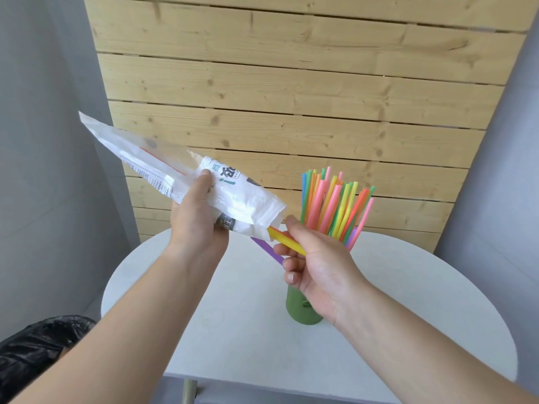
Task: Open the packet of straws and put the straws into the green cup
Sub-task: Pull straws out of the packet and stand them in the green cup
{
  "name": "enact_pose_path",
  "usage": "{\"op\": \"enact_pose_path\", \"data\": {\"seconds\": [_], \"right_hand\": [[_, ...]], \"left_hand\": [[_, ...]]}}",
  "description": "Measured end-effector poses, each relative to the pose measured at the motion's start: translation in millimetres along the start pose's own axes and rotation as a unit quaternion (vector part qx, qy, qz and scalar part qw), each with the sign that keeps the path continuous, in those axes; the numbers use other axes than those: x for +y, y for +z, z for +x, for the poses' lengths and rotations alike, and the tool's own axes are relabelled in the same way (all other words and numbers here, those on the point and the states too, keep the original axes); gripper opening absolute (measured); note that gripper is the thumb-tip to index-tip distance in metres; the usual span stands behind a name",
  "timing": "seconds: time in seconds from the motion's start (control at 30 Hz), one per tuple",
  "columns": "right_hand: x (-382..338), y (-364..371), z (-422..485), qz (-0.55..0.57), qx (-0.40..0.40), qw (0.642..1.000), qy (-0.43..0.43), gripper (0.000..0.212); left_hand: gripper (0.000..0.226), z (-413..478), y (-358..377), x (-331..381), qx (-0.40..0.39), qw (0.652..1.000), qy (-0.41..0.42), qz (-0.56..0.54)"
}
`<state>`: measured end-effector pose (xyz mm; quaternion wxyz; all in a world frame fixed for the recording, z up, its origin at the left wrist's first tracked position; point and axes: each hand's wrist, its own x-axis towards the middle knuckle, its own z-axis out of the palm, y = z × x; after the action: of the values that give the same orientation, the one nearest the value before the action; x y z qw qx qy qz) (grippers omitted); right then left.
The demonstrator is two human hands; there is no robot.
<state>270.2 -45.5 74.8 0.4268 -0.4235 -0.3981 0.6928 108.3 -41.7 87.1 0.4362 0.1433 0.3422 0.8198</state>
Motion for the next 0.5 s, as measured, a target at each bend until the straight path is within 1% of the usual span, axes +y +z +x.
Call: {"op": "enact_pose_path", "data": {"seconds": [0.1,0.2,0.33,0.5], "right_hand": [[-1.9,-2.6,0.3,-0.022,-0.014,0.999,-0.022,0.012],[-11.9,-11.9,2.3,-0.069,0.001,0.994,-0.082,0.007],[-39.3,-30.0,1.7,-0.163,0.006,0.972,-0.168,0.008],[-83.7,-55.4,-6.8,-0.256,0.036,0.933,-0.249,0.014]], "left_hand": [[0.035,1.8,-0.5,0.8,-0.01,1.0,-0.004,-0.001],[0.032,5.6,-4.2,3.9,-0.014,0.999,-0.025,-0.024],[0.015,9.2,-10.9,6.4,0.007,0.997,-0.052,-0.05],[0.016,12.7,-15.6,7.6,0.016,0.996,-0.059,-0.062]]}}
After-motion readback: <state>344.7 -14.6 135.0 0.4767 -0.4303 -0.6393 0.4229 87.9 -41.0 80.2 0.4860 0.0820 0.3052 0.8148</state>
